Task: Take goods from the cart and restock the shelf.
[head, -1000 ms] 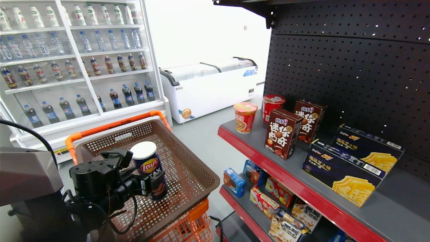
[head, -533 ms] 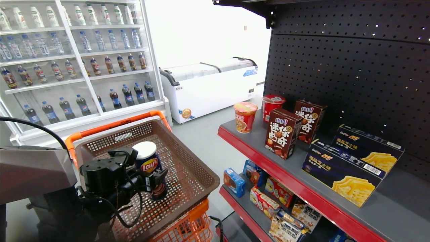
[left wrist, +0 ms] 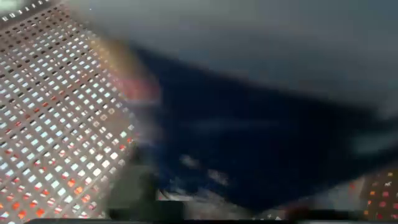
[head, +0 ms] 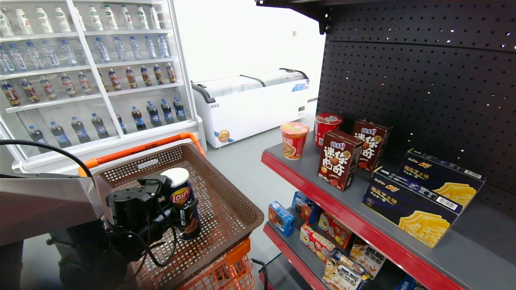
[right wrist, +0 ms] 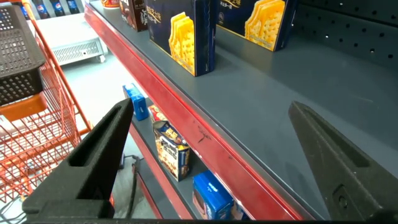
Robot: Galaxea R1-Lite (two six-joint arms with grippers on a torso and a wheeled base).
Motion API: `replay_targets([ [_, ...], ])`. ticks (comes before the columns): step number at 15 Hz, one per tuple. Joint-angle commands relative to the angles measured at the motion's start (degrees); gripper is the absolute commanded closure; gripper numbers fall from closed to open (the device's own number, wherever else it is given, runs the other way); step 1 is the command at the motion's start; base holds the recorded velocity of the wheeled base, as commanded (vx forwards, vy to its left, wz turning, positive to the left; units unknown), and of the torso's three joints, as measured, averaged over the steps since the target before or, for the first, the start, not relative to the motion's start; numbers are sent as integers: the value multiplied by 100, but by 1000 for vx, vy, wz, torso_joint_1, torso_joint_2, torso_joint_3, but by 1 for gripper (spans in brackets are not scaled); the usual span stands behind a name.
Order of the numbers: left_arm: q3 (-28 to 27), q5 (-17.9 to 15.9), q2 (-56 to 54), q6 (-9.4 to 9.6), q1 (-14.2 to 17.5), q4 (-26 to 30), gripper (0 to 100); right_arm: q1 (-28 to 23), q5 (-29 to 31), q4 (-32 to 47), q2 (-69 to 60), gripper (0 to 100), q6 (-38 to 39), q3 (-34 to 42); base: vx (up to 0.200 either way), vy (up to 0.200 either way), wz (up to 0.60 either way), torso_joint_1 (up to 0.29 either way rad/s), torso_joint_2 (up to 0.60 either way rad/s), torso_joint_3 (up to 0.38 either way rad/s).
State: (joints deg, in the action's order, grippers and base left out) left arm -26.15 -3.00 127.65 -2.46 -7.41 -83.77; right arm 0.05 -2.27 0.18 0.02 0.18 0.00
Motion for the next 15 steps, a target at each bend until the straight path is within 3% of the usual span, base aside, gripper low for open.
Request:
replay_targets([
  [1,13,27,-38,62,-6,-25,100,4,-2,-1,-2,0,-1,0,0,0,0,0,0,0],
  [5,295,36,-856,70,-41,89,100,4,-2,-1,-2,0,-1,0,0,0,0,0,0,0],
  [8,356,-8,-2367,308,-50,1337,100,4,-2,-1,-2,0,-1,0,0,0,0,0,0,0],
  [10,189,-8,-3369,132,-76,2480,100,4,-2,-1,-2,0,-1,0,0,0,0,0,0,0],
  [11,119,10,-3677,97,-67,2805,100,4,-2,-1,-2,0,-1,0,0,0,0,0,0,0],
  [13,-154,-8,-4617,27,-67,3974,100,4,-2,-1,-2,0,-1,0,0,0,0,0,0,0],
  [14,-162,-43,-5013,-325,-85,4396,100,4,-2,-1,-2,0,-1,0,0,0,0,0,0,0],
  [15,-83,-87,-5426,-492,-85,4739,100,4,-2,-1,-2,0,-1,0,0,0,0,0,0,0],
])
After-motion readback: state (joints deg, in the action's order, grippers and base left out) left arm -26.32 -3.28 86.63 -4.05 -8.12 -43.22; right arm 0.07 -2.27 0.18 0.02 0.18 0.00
